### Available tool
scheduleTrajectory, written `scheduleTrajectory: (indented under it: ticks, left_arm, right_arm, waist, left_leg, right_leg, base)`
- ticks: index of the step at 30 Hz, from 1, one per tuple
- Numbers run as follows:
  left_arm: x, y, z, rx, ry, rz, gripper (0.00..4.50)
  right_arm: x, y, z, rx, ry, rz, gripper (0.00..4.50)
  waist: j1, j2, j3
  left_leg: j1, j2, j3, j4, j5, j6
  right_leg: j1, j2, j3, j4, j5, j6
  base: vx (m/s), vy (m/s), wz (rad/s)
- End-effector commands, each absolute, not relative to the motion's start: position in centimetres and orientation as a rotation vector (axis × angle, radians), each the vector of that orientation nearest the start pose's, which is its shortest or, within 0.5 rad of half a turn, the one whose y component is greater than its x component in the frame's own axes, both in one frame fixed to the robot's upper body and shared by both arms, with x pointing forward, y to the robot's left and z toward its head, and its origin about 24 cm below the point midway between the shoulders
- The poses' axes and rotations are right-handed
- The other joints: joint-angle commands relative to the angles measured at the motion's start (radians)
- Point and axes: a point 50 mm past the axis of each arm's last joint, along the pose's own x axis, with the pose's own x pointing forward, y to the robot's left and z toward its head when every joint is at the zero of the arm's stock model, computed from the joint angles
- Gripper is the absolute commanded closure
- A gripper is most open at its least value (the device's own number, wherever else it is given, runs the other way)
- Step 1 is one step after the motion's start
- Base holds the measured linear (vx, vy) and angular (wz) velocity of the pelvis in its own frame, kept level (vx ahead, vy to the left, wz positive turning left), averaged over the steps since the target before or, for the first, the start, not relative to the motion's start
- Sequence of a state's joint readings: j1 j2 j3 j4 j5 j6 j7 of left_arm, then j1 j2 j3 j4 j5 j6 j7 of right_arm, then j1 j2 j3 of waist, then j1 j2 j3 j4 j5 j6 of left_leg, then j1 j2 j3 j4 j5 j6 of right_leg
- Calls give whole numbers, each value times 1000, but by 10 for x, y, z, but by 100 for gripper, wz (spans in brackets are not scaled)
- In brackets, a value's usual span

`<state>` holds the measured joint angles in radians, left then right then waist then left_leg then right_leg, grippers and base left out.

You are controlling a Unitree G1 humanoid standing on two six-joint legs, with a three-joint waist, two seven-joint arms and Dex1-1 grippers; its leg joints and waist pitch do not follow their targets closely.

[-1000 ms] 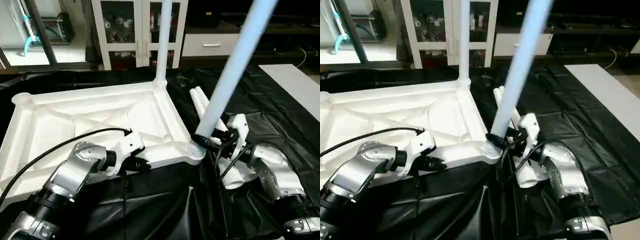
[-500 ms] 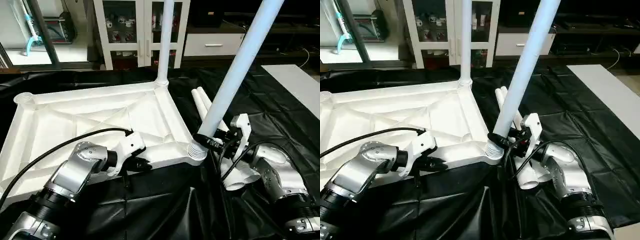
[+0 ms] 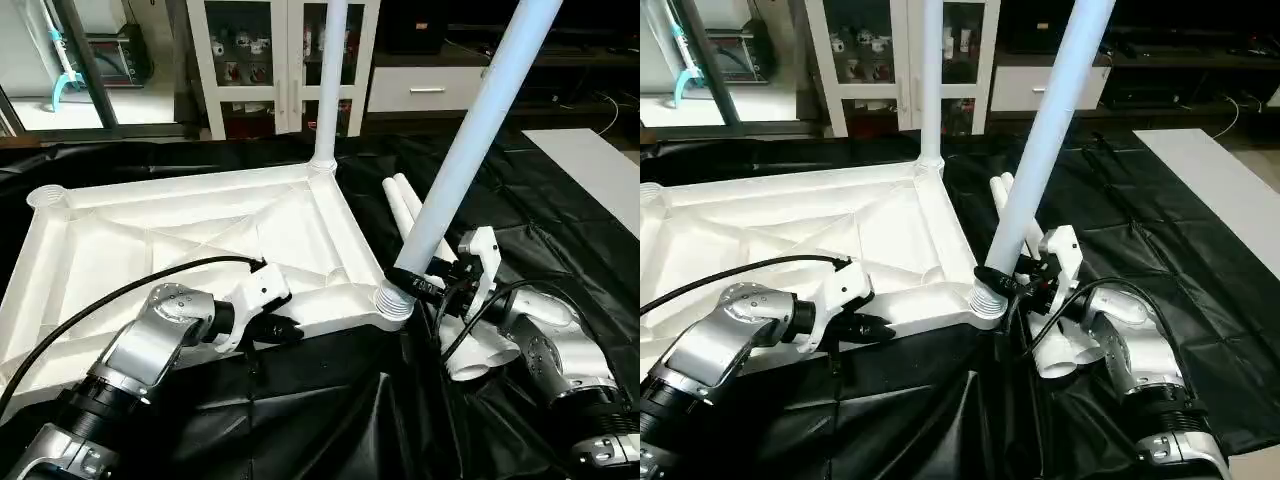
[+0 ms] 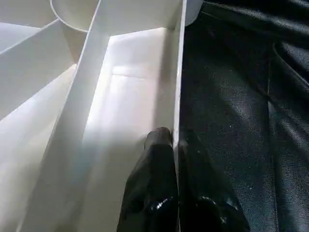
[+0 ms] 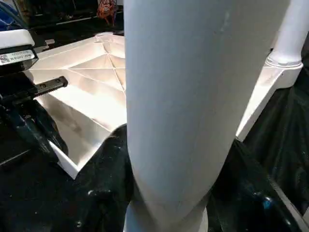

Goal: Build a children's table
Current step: Insert table leg to table base

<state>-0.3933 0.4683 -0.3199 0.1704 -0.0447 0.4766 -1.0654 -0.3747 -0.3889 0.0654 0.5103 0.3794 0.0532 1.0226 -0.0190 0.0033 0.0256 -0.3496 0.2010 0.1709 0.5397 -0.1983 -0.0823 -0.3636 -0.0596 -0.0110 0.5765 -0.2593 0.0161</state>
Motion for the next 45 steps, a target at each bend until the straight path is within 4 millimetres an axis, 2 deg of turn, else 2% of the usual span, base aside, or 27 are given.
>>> scheduleTrajectory:
  ticks: [1,12,18,21,22,33,45]
  left_arm:
    - [303,141,88,343,376,-1116,450]
    - [303,141,88,343,376,-1116,450]
    - [303,141,88,343,376,-1116,450]
    - [303,141,88,343,376,-1116,450]
    - [303,140,88,343,376,-1117,450]
    - [303,140,88,343,376,-1117,450]
    - [303,140,88,343,376,-1117,450]
  right_arm:
    - [228,-190,-58,20,798,995,266]
    - [228,-190,-58,20,798,995,266]
    - [228,-190,-58,20,798,995,266]
    - [228,-190,-58,20,798,995,266]
    - [228,-190,-57,12,794,1000,266]
    - [228,-190,-57,12,794,1000,266]
    - [228,-190,-57,12,794,1000,266]
  waist:
    - [-11,9,16]
    - [-11,10,16]
    - [-10,9,15]
    - [-10,8,15]
    - [-10,11,15]
    - [-11,11,14]
    - [-11,10,14]
  left_leg:
    - [8,34,-17,-86,-521,-36]
    - [9,34,-17,-86,-521,-37]
    - [7,34,-14,-86,-496,-33]
    - [7,34,-14,-85,-495,-33]
    - [8,34,-14,-86,-496,-34]
    - [6,34,-13,-86,-488,-34]
    - [6,34,-14,-86,-488,-33]
  right_leg:
    - [-35,-54,33,-109,-439,-106]
    - [-36,-54,33,-109,-438,-107]
    - [-32,-54,33,-107,-410,-115]
    - [-32,-54,33,-107,-410,-117]
    - [-32,-54,33,-107,-409,-118]
    - [-29,-53,32,-105,-388,-124]
    - [-29,-54,32,-106,-400,-121]
  base:
    - [0,0,0]
    - [0,0,0]
    - [0,0,0]
    - [0,0,0]
    - [0,0,0]
    - [0,0,0]
    - [0,0,0]
